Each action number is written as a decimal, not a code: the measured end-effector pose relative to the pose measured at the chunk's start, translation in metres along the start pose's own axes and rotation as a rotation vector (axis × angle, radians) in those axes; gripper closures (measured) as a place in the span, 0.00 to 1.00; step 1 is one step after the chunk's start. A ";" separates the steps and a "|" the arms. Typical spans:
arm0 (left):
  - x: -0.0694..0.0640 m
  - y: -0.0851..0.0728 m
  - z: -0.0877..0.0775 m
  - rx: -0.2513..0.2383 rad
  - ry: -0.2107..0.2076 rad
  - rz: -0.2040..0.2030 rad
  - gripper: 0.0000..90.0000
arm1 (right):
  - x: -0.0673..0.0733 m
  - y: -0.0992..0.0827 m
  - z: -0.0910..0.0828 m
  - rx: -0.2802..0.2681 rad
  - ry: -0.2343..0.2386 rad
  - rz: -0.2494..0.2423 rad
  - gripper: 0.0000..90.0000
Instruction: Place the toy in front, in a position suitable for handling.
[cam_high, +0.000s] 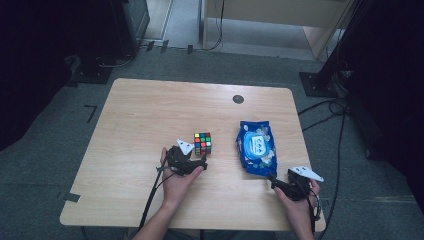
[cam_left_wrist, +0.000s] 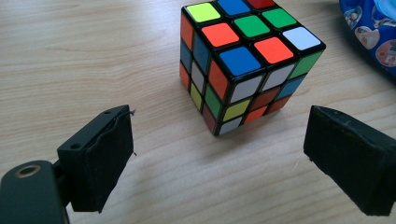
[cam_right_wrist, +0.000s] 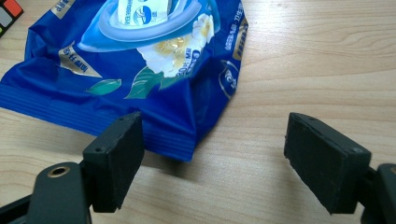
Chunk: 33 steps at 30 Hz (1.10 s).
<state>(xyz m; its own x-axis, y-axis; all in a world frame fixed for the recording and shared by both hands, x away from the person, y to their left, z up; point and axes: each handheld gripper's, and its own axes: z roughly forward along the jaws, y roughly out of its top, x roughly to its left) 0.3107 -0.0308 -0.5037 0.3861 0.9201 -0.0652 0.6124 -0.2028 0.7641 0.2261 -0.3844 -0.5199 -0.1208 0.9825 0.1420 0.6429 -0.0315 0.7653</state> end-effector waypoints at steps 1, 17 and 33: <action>-0.001 0.000 0.002 0.003 -0.001 -0.001 0.09 | 0.000 0.000 0.000 0.001 -0.001 -0.001 0.23; -0.022 0.011 0.024 0.006 0.044 -0.048 0.09 | 0.000 0.000 0.001 0.001 -0.007 0.000 0.23; -0.008 0.020 0.025 -0.021 0.082 0.040 0.38 | 0.001 0.000 0.001 0.008 -0.011 0.001 0.24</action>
<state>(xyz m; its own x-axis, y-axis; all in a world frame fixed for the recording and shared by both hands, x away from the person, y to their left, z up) 0.3372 -0.0504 -0.5046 0.3516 0.9360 0.0177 0.5827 -0.2336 0.7783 0.2271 -0.3836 -0.5207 -0.1120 0.9844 0.1354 0.6489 -0.0307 0.7602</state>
